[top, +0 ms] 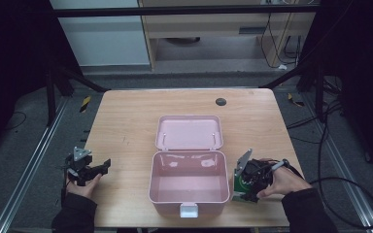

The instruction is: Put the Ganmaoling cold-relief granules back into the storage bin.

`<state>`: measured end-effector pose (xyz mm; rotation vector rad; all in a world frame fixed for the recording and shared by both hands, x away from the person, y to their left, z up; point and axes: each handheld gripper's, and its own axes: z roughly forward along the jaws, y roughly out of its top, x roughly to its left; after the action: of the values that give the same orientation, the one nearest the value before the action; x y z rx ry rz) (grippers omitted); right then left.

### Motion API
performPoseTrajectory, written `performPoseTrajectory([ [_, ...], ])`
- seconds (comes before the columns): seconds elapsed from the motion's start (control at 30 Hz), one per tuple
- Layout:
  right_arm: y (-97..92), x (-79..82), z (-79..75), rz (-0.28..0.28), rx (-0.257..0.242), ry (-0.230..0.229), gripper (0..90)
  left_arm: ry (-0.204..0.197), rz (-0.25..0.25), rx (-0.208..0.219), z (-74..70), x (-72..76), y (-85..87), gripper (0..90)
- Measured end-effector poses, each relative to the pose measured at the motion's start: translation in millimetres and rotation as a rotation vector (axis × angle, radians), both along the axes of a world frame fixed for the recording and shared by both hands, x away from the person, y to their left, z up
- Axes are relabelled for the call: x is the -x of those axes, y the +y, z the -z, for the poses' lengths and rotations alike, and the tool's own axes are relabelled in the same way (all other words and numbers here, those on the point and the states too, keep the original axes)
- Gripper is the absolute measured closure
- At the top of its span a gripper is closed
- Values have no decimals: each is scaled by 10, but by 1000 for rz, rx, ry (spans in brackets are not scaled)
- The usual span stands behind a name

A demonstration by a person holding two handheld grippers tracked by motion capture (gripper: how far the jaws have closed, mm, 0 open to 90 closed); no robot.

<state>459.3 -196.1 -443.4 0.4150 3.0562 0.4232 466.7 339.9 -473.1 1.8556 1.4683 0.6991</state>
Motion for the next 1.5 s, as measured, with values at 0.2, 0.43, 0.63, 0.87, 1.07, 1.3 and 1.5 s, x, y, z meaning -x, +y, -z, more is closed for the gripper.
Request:
performPoseTrajectory([
  [0.2, -53, 26, -135, 0, -26, -14, 155, 3, 1, -1, 1, -2, -4, 237],
  [0.43, -127, 51, -354, -4, -47, -66, 155, 8, 0, -4, 7, -6, -7, 237],
  [0.63, -173, 58, -575, -2, -62, -105, 155, 9, -3, -7, 8, -6, -9, 239],
  [0.87, -177, 71, -735, -15, -87, -139, 155, 9, -8, -11, 7, -5, -8, 242],
  [1.07, -173, 76, -858, -21, -83, -158, 155, 9, -10, -11, 6, -5, -6, 246],
  [1.3, -133, 83, -1050, -37, -68, -163, 156, 9, -10, -12, 5, -5, -6, 245],
  [1.5, -84, 88, -1152, -47, -56, -159, 157, 9, -9, -11, 3, -4, -4, 245],
])
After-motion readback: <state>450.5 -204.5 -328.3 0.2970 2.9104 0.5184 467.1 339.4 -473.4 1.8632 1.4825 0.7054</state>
